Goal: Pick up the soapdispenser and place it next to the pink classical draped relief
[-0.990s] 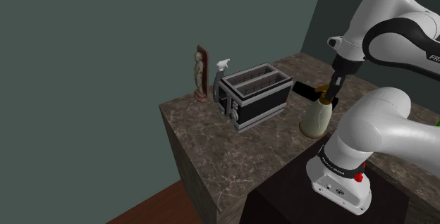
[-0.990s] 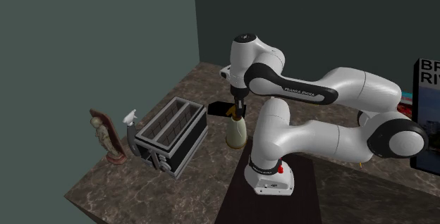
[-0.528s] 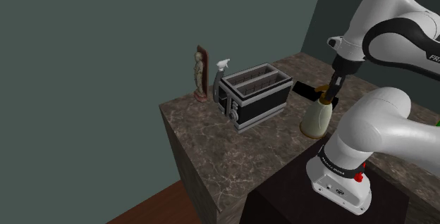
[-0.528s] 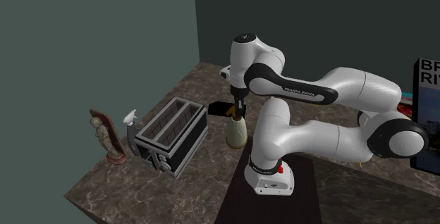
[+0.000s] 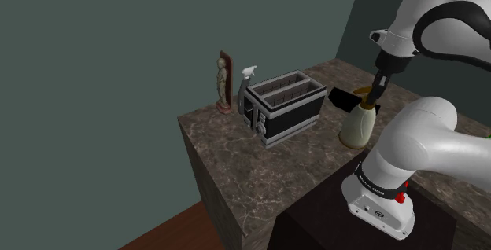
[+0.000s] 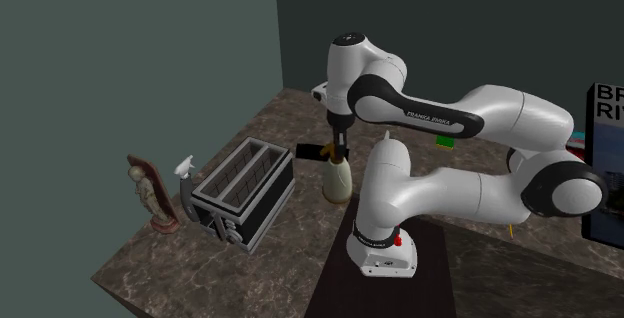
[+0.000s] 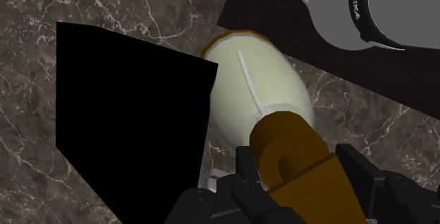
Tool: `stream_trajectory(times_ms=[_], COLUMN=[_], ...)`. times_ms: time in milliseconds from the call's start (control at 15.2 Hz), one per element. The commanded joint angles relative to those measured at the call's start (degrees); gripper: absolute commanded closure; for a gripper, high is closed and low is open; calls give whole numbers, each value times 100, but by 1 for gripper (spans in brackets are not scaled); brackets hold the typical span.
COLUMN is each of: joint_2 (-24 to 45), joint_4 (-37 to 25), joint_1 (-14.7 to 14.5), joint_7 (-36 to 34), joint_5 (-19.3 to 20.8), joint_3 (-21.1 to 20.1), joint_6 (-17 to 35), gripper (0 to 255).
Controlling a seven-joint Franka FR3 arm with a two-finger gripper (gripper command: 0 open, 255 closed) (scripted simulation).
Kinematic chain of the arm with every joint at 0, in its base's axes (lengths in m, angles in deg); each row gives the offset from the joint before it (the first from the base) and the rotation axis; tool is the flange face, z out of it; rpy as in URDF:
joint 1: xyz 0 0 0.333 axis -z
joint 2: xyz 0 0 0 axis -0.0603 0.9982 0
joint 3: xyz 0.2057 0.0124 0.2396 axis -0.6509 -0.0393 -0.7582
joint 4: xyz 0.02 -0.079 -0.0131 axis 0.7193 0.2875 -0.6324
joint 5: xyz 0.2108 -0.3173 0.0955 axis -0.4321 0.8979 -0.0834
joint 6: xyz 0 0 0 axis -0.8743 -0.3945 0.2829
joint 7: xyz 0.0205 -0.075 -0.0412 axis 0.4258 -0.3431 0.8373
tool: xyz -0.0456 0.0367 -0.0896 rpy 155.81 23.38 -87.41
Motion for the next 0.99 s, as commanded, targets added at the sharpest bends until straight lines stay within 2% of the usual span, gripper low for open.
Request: stream_trajectory(times_ms=[0,924], joint_2=[57,705], joint_4=[-157,-1393], joint_1=[-56,-325], joint_7=[-15,-5], joint_5=[-91,-494], joint_3=[-98,-514], joint_6=[-92,-665], gripper=[255,255])
